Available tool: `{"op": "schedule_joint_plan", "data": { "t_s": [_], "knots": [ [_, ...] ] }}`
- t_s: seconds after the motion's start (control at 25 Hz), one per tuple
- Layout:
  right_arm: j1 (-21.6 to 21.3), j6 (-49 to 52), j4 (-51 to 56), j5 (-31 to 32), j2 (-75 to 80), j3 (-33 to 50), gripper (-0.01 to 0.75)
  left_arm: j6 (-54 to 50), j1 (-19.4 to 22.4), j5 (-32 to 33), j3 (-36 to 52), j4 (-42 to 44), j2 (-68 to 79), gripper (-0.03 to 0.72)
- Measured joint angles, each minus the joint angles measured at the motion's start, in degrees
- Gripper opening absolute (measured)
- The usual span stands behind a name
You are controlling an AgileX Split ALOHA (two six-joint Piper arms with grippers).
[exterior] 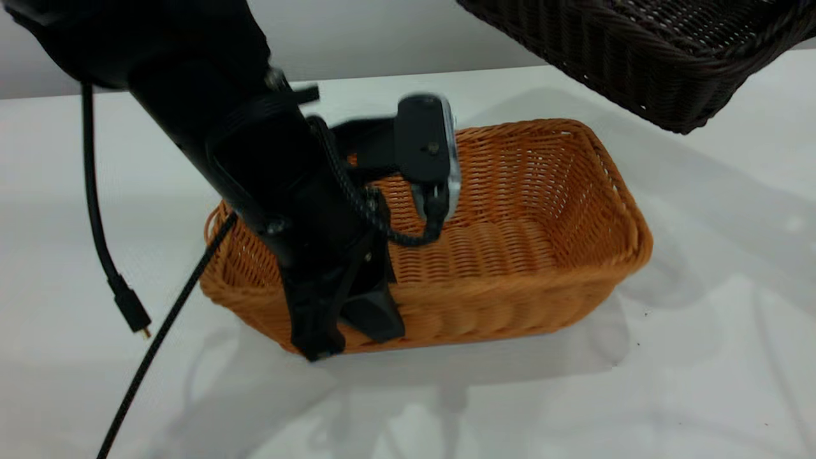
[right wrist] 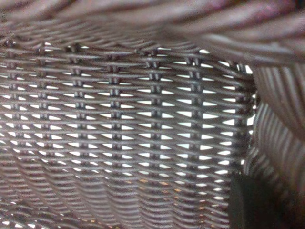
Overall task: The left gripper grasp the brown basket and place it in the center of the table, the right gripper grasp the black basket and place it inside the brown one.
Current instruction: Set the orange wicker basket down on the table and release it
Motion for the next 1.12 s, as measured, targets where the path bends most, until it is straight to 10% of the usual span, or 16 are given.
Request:
{"op": "schedule_joint_plan", "data": {
  "t_s": [0.48, 0.88, 1.12],
  "knots": [
    [0.0, -1.7, 0.0, 0.0, 0.0, 0.0, 0.120, -0.4, 0.1, 0.0, -0.1, 0.0, 1.5, 0.109],
    [0.0, -2.0, 0.0, 0.3, 0.0, 0.0, 0.120, -4.6, 0.1, 1.2, 0.0, -0.1, 1.5, 0.440],
    [0.0, -2.0, 0.0, 0.9, 0.0, 0.0, 0.120, -4.7, 0.1, 1.0, 0.0, 0.2, 1.5, 0.471]
  ]
}}
